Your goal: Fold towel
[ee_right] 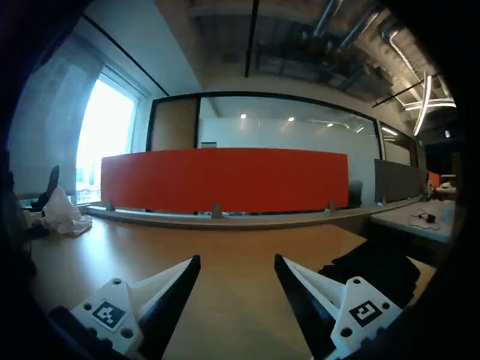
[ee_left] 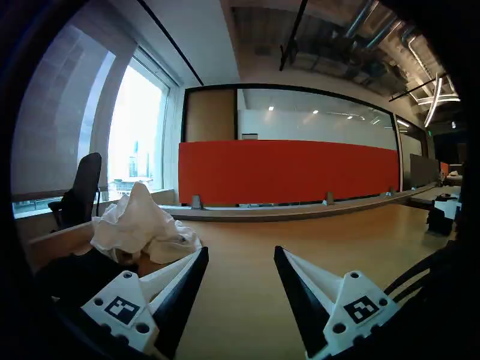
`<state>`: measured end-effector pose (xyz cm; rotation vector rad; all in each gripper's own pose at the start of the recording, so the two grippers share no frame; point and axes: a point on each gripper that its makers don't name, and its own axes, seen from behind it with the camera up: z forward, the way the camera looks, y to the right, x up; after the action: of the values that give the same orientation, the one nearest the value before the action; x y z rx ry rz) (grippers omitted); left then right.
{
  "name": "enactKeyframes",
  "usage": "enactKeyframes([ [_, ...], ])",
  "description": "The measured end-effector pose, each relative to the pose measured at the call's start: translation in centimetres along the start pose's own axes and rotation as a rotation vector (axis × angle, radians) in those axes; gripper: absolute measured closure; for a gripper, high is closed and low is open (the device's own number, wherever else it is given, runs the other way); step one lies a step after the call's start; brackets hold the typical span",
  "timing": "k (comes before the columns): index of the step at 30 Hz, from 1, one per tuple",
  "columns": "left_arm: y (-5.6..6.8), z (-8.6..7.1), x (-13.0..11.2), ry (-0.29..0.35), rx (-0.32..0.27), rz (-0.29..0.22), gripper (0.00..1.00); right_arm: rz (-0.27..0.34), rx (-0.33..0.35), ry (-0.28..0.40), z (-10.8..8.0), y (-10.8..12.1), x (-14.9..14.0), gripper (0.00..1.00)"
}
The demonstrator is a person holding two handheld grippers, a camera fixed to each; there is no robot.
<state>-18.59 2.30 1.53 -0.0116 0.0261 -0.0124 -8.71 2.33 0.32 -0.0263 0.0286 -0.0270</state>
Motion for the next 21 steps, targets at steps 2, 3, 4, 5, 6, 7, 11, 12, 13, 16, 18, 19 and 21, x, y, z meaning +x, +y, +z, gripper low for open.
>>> enactKeyframes([
  [2, -0.02, 0.01, -0.01, 0.000, 0.000, 0.000, 0.20, 0.000, 0.000, 0.000, 0.03, 0.01, -0.03, 0.05],
  [3, -0.02, 0.01, -0.02, 0.000, 0.000, 0.000, 0.20, 0.000, 0.000, 0.000, 0.05, 0.02, -0.04, 0.05],
  [4, -0.03, 0.02, -0.03, 0.000, 0.000, 0.000, 0.20, 0.000, 0.000, 0.000, 0.06, 0.04, -0.05, 0.05],
  [5, -0.03, 0.03, -0.04, 0.000, 0.000, 0.000, 0.20, 0.000, 0.000, 0.000, 0.07, 0.06, -0.06, 0.05],
  [6, -0.03, 0.03, -0.06, 0.000, 0.000, 0.000, 0.20, 0.000, 0.000, 0.000, 0.08, 0.08, -0.06, 0.05],
  [7, -0.02, 0.04, -0.08, 0.000, 0.000, 0.000, 0.19, 0.000, 0.000, 0.000, 0.08, 0.10, -0.06, 0.05],
  [11, 0.01, 0.07, -0.17, 0.001, 0.000, 0.000, 0.20, 0.000, 0.000, 0.000, 0.07, 0.10, -0.05, 0.05],
  [12, 0.01, 0.08, -0.19, 0.001, 0.000, 0.000, 0.20, 0.000, 0.000, 0.000, 0.06, 0.10, -0.05, 0.05],
  [13, 0.00, 0.09, -0.20, 0.001, 0.000, 0.000, 0.20, 0.000, 0.000, 0.000, 0.06, 0.09, -0.05, 0.05],
  [16, -0.01, 0.11, -0.24, 0.001, 0.000, 0.000, 0.20, 0.000, 0.000, 0.000, 0.04, 0.08, -0.06, 0.05],
  [18, -0.02, 0.11, -0.27, 0.001, 0.000, 0.000, 0.20, 0.000, 0.000, 0.000, 0.05, 0.07, -0.06, 0.05],
  [19, -0.02, 0.11, -0.29, 0.001, 0.000, 0.000, 0.20, 0.000, 0.000, 0.000, 0.06, 0.08, -0.06, 0.05],
  [21, -0.03, 0.11, -0.33, 0.001, 0.000, 0.000, 0.19, 0.000, 0.000, 0.000, 0.08, 0.09, -0.06, 0.05],
])
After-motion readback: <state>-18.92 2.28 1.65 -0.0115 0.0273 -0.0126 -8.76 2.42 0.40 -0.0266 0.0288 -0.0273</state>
